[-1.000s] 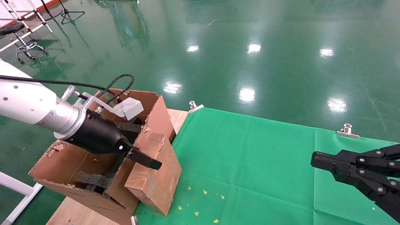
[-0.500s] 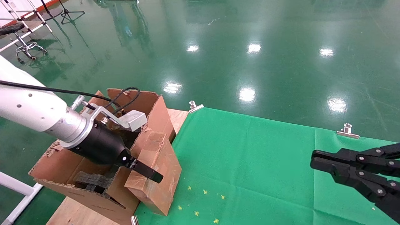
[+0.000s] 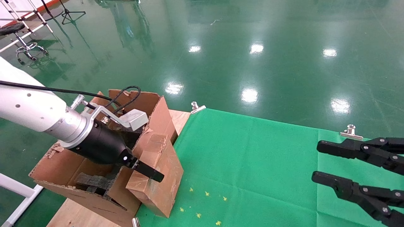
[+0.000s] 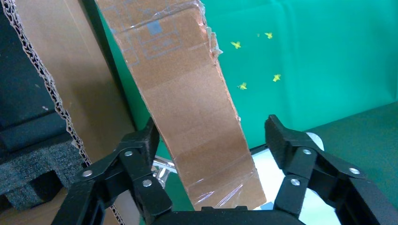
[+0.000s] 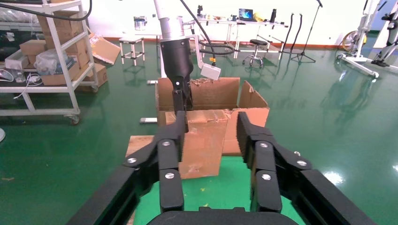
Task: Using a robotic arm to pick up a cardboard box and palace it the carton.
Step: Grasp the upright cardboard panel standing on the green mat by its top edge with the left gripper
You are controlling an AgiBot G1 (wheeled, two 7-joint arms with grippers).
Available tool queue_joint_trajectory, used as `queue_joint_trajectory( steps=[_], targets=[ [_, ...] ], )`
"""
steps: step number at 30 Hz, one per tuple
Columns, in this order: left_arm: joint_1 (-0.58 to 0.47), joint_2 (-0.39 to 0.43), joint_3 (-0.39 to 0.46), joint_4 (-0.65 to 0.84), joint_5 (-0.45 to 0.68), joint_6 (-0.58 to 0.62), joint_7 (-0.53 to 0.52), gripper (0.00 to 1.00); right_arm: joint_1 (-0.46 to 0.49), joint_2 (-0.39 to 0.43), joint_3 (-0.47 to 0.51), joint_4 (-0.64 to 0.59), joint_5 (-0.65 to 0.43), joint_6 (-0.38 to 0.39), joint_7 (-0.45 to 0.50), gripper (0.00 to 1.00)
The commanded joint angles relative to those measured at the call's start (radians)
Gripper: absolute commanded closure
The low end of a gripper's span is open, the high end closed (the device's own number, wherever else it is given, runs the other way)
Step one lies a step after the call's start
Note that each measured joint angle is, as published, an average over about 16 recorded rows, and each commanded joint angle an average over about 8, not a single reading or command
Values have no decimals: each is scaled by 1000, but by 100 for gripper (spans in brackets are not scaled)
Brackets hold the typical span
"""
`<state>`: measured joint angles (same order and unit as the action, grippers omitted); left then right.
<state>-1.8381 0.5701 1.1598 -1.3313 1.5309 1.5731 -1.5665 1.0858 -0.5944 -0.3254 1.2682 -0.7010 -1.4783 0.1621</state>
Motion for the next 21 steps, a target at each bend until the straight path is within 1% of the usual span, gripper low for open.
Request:
queue_joint_trajectory(
  steps=[1,21],
  targets=[
    [1,0,-2,0,1,0,1,100,0,0,0,0,0,0,0,0],
    [0,-1,-6,6,1,-7,7,100,0,0,0,0,0,0,0,0]
  ],
)
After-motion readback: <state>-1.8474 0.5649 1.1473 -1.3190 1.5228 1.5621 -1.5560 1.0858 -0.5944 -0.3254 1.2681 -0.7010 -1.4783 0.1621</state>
